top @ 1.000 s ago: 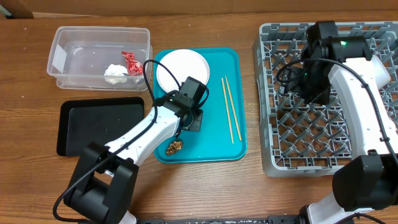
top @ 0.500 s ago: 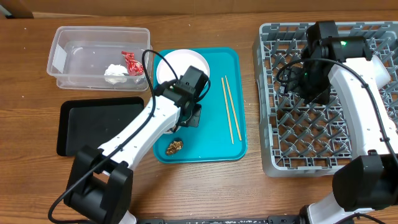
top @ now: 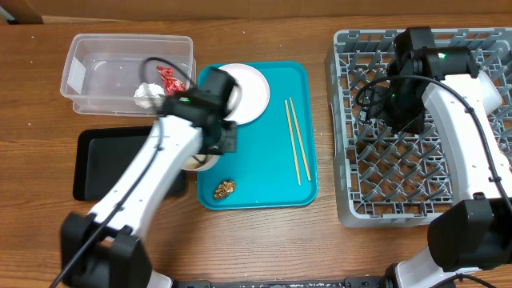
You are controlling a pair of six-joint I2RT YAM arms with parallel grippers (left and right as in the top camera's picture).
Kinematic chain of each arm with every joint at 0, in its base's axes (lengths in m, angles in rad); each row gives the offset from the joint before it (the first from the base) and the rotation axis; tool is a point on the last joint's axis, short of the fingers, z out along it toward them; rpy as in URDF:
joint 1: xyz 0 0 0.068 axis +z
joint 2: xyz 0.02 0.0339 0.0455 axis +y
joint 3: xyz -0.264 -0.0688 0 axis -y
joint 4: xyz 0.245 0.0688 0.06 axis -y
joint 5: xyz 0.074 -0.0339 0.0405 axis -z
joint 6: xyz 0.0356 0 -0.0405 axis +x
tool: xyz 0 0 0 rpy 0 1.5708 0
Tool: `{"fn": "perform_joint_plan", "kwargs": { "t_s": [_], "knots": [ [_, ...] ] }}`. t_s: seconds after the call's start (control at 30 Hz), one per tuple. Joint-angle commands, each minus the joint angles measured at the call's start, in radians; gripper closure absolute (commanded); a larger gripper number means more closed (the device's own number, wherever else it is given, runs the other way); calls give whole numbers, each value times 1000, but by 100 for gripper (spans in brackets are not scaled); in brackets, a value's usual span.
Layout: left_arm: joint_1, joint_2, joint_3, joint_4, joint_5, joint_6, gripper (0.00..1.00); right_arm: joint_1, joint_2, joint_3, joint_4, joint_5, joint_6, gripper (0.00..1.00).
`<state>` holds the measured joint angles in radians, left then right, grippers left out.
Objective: Sort waste into correct bins and load items into the dishwasher
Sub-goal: 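Lift the pink rice plate with the left gripper over the black tray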
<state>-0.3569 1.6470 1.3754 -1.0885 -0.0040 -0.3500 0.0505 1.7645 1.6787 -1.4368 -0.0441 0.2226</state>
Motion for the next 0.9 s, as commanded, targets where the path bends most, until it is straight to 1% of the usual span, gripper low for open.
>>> {"fn": "perform_joint_plan", "kwargs": {
  "t_s": [0.0, 0.17, 0.2, 0.23, 0.4, 0.63, 0.7, 0.77, 0.87],
  "knots": [
    [102, -71, 2, -3, 127, 64, 96, 0, -14, -4, 3, 6, -10, 19],
    [258, -86, -53, 3, 281, 163, 96, 0, -14, -4, 3, 6, -13, 19],
    [306, -86, -80, 24, 340, 198, 96, 0, -14, -4, 4, 6, -13, 19],
    [324, -86, -90, 32, 364, 211, 96, 0, -14, -4, 5, 6, -13, 19],
    [491, -85, -179, 108, 595, 336, 96, 0, -14, -4, 9, 6, -13, 19],
    [727, -80, -259, 129, 852, 523, 96, 0, -14, -4, 10, 6, -13, 19],
    [787, -77, -280, 136, 908, 542, 96, 0, -14, -4, 10, 6, -13, 19],
    [839, -71, -307, 154, 995, 576, 96, 0, -14, -4, 10, 6, -13, 19],
    [908, -51, -349, 161, 1157, 671, 96, 0, -14, -4, 9, 6, -13, 19]
  ]
}}
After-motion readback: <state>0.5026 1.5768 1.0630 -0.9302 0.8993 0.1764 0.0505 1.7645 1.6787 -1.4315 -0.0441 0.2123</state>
